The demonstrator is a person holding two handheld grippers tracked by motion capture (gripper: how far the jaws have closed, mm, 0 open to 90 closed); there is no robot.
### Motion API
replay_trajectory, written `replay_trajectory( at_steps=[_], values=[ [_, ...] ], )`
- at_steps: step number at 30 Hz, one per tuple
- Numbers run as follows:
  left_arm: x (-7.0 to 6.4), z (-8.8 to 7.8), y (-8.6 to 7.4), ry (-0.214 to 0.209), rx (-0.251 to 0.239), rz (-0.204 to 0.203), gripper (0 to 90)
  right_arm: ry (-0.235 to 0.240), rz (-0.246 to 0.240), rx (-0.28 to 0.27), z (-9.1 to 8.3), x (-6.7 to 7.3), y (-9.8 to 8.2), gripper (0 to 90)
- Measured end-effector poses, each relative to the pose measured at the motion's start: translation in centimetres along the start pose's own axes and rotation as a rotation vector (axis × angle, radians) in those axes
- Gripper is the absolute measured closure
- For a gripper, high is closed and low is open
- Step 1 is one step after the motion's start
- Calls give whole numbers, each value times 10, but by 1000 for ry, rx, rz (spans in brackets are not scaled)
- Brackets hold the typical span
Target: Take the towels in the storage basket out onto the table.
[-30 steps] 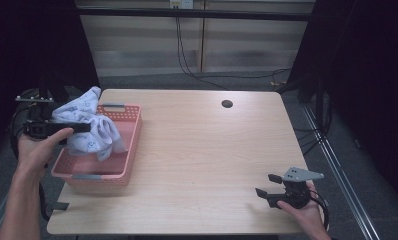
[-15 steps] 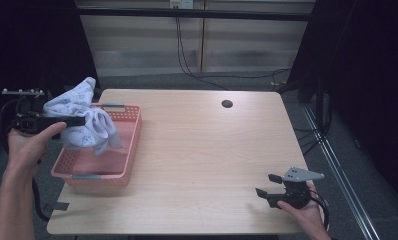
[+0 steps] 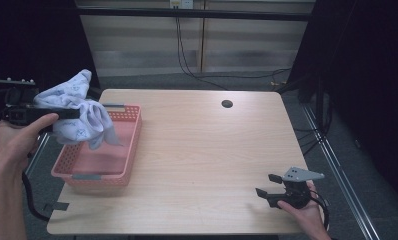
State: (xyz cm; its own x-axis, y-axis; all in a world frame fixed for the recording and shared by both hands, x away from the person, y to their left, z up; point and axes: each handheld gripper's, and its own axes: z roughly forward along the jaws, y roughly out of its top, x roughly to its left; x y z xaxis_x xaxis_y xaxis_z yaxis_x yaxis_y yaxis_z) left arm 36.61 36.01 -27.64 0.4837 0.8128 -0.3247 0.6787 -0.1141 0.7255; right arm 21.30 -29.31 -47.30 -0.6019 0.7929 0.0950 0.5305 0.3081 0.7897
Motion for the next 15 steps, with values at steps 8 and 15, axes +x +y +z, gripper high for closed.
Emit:
replay_trajectory(
  at_steps=[8,15],
  values=[
    [-11,-11,18,6,-2,24,524,0,-1,0,0,0,0,267],
    [-29,-11,29,-27,0,62,524,-2,-3,2,0,0,0,267]
  ],
)
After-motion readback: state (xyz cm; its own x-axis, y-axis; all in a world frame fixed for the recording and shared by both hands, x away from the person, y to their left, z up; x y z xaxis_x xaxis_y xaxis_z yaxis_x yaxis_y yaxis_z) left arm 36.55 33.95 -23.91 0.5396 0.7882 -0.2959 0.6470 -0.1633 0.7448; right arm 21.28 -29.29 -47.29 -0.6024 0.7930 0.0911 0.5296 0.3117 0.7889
